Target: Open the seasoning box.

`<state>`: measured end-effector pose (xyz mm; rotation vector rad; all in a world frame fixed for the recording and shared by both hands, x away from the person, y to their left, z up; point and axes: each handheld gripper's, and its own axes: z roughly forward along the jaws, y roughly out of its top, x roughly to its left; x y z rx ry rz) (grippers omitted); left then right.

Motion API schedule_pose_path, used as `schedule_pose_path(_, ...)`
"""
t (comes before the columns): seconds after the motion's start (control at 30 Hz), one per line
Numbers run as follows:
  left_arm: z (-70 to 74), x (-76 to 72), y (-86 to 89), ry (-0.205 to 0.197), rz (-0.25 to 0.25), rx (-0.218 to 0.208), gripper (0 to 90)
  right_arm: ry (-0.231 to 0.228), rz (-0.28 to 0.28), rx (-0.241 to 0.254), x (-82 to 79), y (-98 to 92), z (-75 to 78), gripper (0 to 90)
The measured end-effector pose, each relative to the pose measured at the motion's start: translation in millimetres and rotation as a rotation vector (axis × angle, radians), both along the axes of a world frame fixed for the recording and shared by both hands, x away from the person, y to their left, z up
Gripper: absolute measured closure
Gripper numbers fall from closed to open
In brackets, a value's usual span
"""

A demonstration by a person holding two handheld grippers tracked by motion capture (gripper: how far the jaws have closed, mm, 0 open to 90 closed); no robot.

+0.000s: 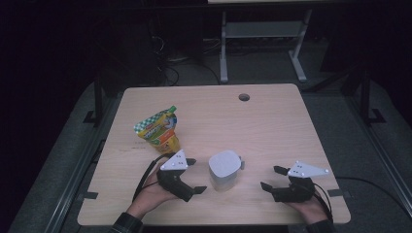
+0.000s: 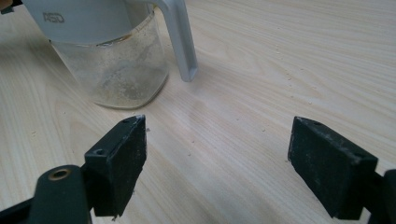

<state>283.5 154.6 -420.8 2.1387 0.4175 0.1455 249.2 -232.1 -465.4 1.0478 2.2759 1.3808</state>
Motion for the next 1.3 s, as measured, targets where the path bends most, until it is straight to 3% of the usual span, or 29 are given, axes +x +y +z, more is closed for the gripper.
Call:
schedule_pose_path(0.37,6.1,6.0,-25.0,-0.028,-0.028,0.017,5.0,0.015,-0.001,-0.001,0.7,0.0,-1.6,19.4)
schedule_pose_path(0.7,4.0,12.0,-45.5,-0.021,-0.054,0.019,6.8,0.021,-0.004,0.0,1.5,-1.4,-2.6,19.8)
schedule_pose_path(0.93,2.1,15.2,-45.8,-0.007,-0.048,0.002,15.9,0.021,-0.002,0.002,1.4,-1.5,-2.2,20.2)
schedule_pose_path(1.3,2.8,15.4,-44.8,0.0,-0.047,0.001,16.2,0.023,0.003,-0.01,2.1,-1.1,-2.8,20.5)
